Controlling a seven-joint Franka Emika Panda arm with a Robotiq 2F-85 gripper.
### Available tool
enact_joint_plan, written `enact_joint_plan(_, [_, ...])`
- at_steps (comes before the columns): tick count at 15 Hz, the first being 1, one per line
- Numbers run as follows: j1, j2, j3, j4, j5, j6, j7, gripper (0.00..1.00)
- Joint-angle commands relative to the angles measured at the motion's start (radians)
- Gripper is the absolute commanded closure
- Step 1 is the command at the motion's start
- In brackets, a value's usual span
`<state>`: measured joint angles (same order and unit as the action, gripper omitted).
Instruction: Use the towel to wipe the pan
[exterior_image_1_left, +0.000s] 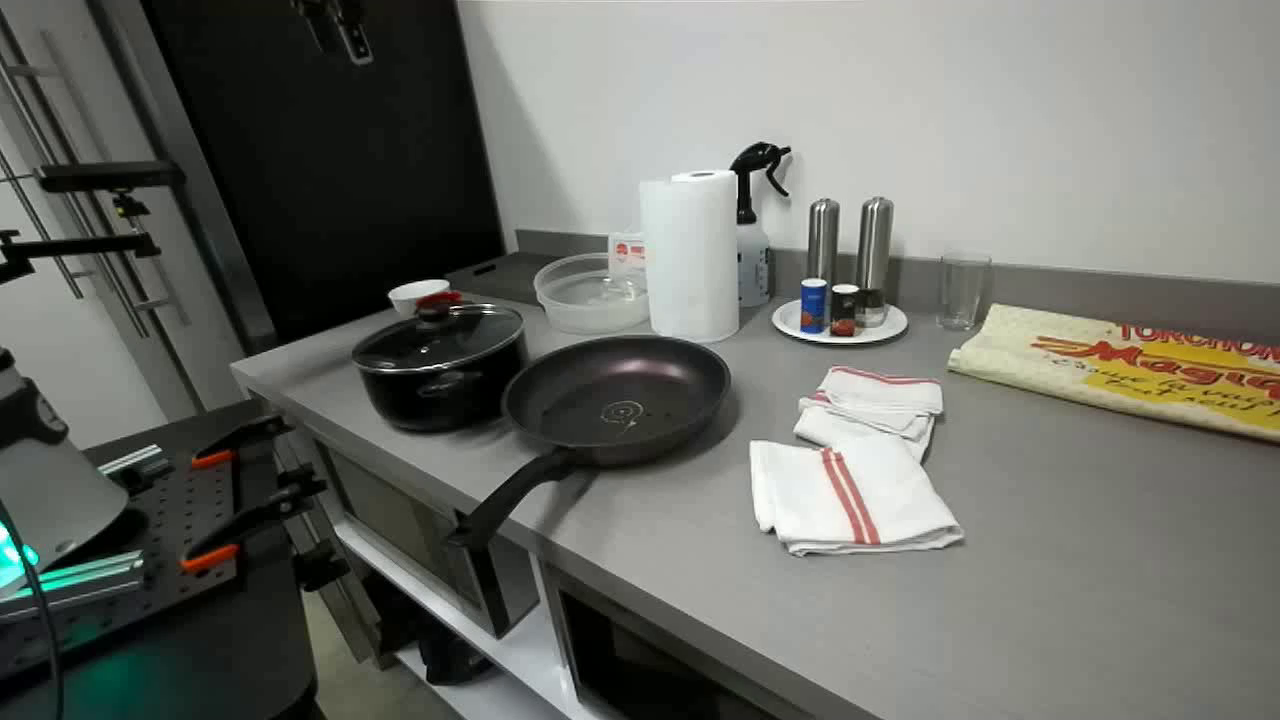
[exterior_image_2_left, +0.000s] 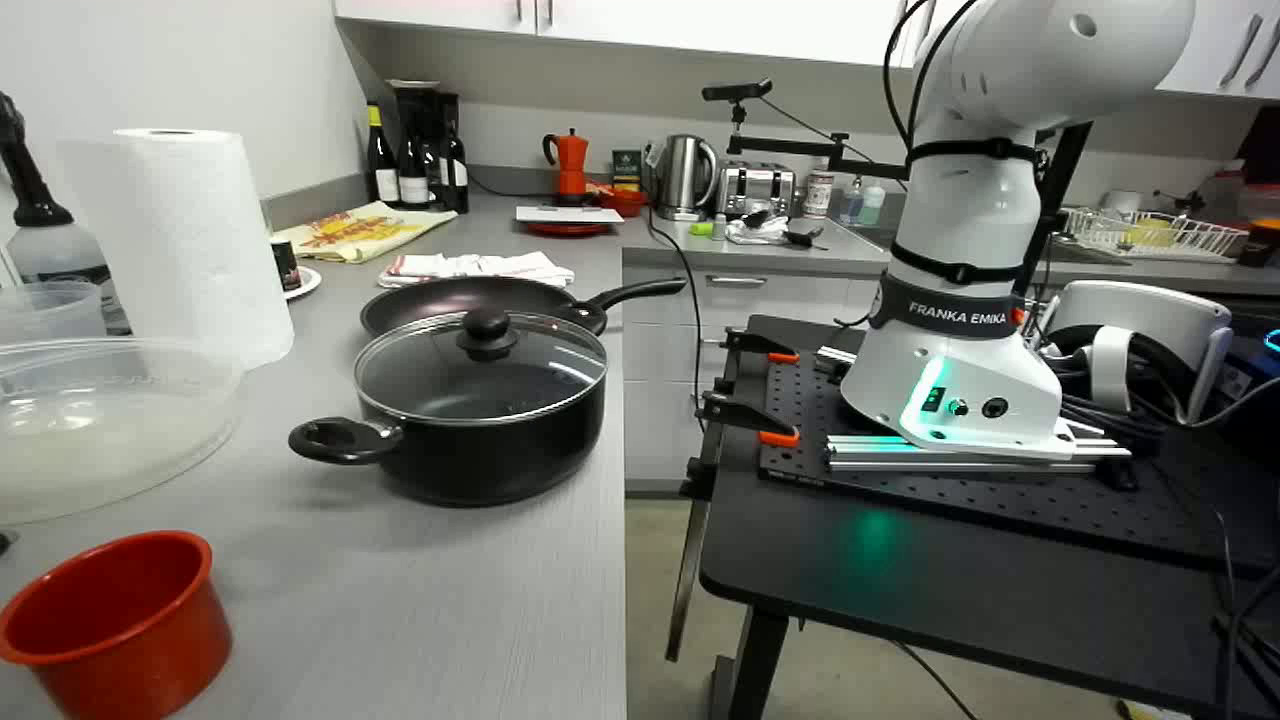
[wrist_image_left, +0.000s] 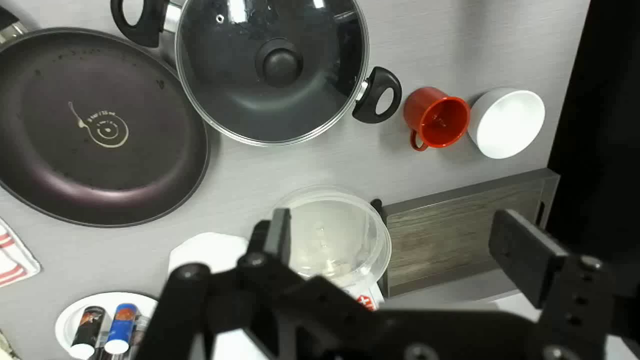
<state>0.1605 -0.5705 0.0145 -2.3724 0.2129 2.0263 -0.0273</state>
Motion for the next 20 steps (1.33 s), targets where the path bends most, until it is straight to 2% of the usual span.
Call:
enact_joint_plan(1, [-0.016,0.000,0.012,0.003,0.008,-0.004,-0.007,0.00])
enact_joint_plan(11, [-0.024,0.018,0.011,0.012,0.003,0.006,0.001,0.00])
enact_joint_plan(15, [-0.093,0.116,-0.004,0.048,-0.033,0.047,0.040,0.00])
enact_joint_plan(20, [-0.215,0.260,-0.061,0.121,-0.056,0.158,0.114,0.00])
